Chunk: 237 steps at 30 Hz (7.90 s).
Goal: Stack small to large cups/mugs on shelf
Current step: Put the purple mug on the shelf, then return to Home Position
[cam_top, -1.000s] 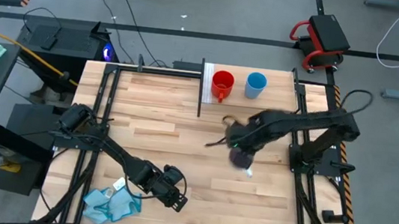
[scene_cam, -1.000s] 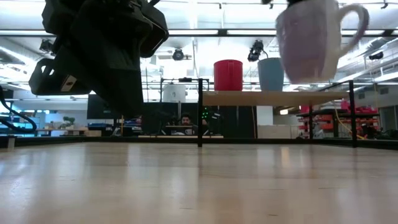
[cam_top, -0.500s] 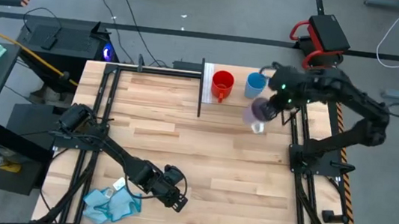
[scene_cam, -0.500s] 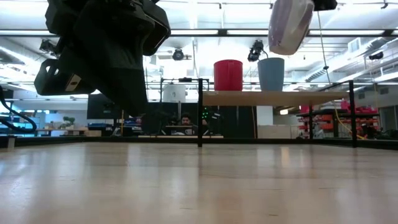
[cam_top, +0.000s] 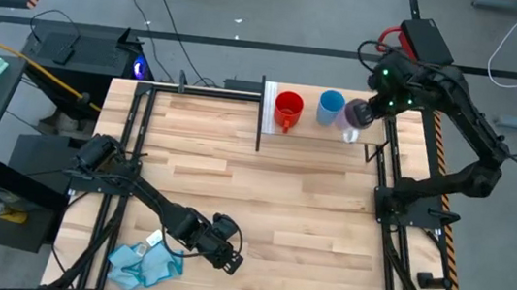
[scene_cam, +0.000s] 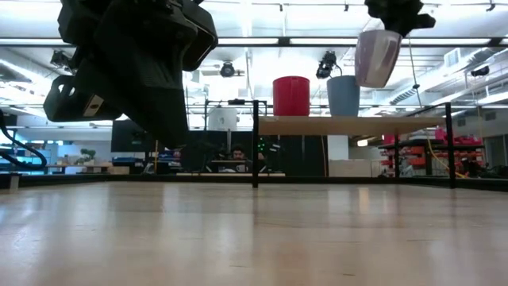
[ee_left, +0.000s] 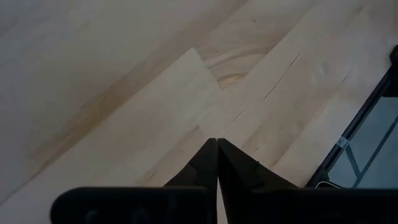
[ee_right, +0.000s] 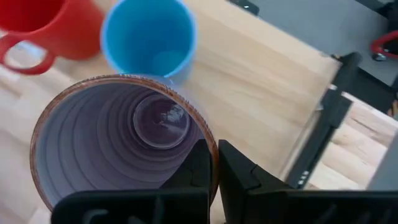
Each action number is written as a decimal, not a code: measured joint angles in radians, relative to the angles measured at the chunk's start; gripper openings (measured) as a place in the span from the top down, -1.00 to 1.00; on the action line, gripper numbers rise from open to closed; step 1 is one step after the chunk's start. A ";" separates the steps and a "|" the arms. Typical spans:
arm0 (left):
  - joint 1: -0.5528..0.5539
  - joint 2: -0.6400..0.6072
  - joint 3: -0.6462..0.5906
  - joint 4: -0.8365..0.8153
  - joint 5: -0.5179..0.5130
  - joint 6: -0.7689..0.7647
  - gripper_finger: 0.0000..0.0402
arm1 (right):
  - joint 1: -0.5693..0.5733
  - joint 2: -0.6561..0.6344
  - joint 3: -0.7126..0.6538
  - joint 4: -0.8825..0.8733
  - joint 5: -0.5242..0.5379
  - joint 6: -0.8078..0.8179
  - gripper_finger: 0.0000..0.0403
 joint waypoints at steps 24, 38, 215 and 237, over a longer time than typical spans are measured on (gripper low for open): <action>0.039 0.000 0.000 0.000 -0.003 0.010 0.88 | -0.268 0.014 -0.154 -0.001 -0.001 -0.258 0.94; 0.061 0.000 0.000 0.006 -0.002 0.026 0.92 | -0.269 0.072 -0.133 0.001 -0.002 -0.197 0.94; 0.073 0.000 -0.001 0.006 -0.002 0.089 0.90 | 0.143 0.127 -0.131 0.000 0.082 0.137 0.97; 0.123 -0.096 -0.002 0.181 0.016 0.275 0.94 | 0.700 -0.246 0.062 0.199 -0.026 0.476 0.96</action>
